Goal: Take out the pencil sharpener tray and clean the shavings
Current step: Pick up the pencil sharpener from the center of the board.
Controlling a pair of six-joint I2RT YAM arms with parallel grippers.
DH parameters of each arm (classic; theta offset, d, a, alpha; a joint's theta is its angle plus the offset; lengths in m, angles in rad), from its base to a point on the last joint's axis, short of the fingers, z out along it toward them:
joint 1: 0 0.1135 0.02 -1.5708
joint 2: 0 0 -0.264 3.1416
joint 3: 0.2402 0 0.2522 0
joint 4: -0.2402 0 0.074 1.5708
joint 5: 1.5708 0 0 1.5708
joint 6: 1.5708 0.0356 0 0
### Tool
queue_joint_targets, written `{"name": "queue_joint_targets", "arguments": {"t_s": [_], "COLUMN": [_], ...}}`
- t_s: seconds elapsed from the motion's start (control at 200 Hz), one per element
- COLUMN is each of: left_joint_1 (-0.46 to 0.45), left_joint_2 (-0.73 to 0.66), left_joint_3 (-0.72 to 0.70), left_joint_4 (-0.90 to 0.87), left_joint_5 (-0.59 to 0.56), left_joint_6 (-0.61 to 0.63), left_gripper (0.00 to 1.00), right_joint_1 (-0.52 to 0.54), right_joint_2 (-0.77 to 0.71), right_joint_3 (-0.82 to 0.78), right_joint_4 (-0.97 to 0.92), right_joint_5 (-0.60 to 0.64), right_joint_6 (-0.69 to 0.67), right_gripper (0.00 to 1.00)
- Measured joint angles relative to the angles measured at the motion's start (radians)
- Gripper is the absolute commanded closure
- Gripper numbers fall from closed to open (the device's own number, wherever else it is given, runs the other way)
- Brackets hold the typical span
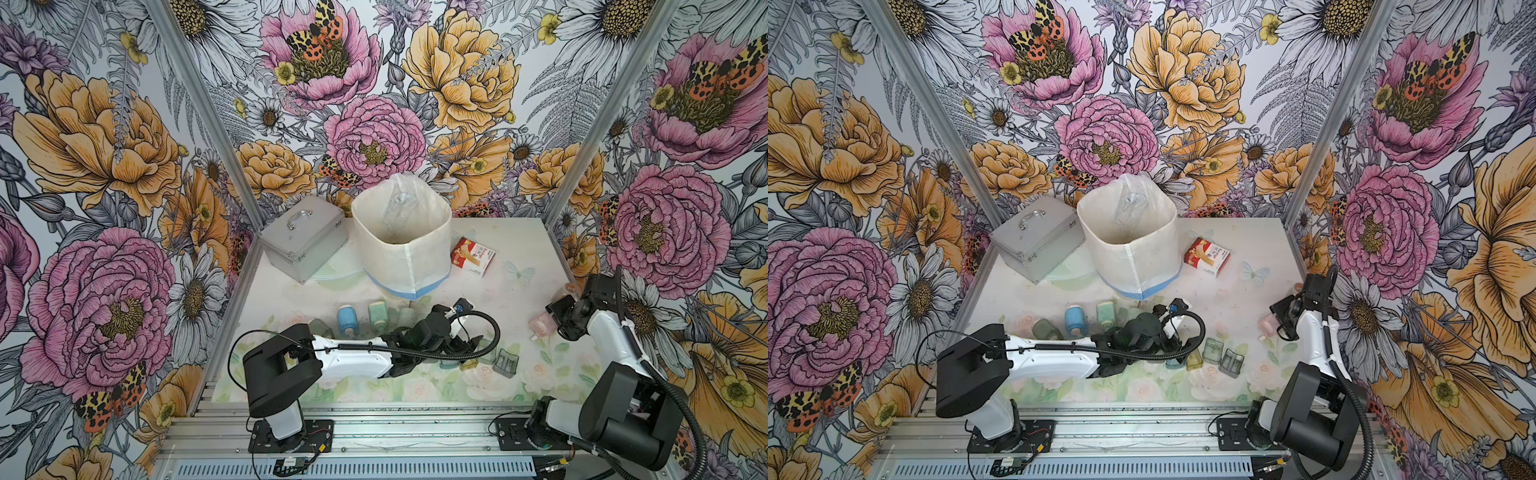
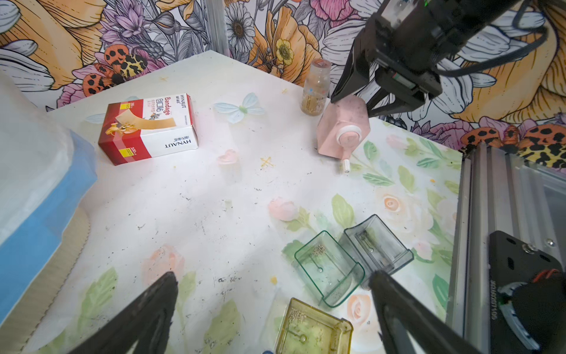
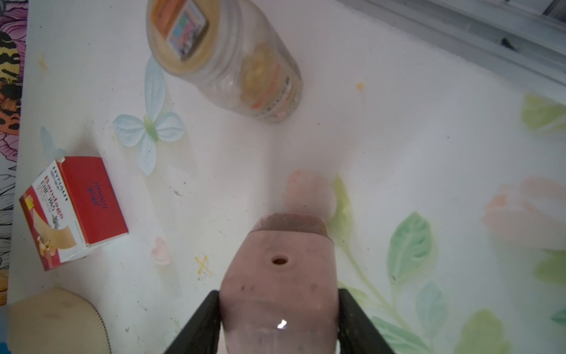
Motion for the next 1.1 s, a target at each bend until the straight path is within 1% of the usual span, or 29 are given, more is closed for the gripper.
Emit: {"name": "queue_joint_targets", "arguments": {"t_s": [0.155, 0.38, 0.545, 0.786, 0.866, 0.946, 1.041, 1.101], "left_joint_1": [0.0, 0.0, 0.0, 0.0, -0.005, -0.013, -0.024, -0.034], "left_joint_2": [0.032, 0.062, 0.128, 0.236, 0.264, 0.304, 0.374, 0.415], "left_joint_3": [0.033, 0.071, 0.087, 0.125, 0.122, 0.09, 0.049, 0.046], "left_joint_4": [0.0, 0.01, 0.079, 0.129, 0.209, 0.385, 0.574, 0.626], "left_joint_5": [0.031, 0.045, 0.06, 0.083, 0.081, 0.073, 0.037, 0.002], "left_joint_6": [0.003, 0.003, 0.016, 0.045, 0.076, 0.107, 0.138, 0.166], "left_gripper": [0.01, 0.02, 0.01, 0.01, 0.01, 0.01, 0.01, 0.01], "right_joint_1": [0.033, 0.068, 0.112, 0.202, 0.23, 0.254, 0.279, 0.293], "right_joint_2": [-0.038, -0.039, -0.039, -0.019, -0.011, -0.003, 0.004, 0.006], "right_joint_3": [0.0, 0.0, 0.001, 0.021, 0.035, 0.051, 0.064, 0.068], "right_joint_4": [-0.018, -0.037, -0.038, -0.043, -0.044, -0.043, -0.043, -0.043], "right_joint_5": [-0.009, -0.02, -0.038, -0.042, -0.042, -0.043, -0.042, -0.042], "right_joint_6": [0.014, 0.037, 0.067, 0.126, 0.146, 0.161, 0.181, 0.192], "right_gripper": [0.59, 0.59, 0.59, 0.59, 0.59, 0.59, 0.59, 0.59]}}
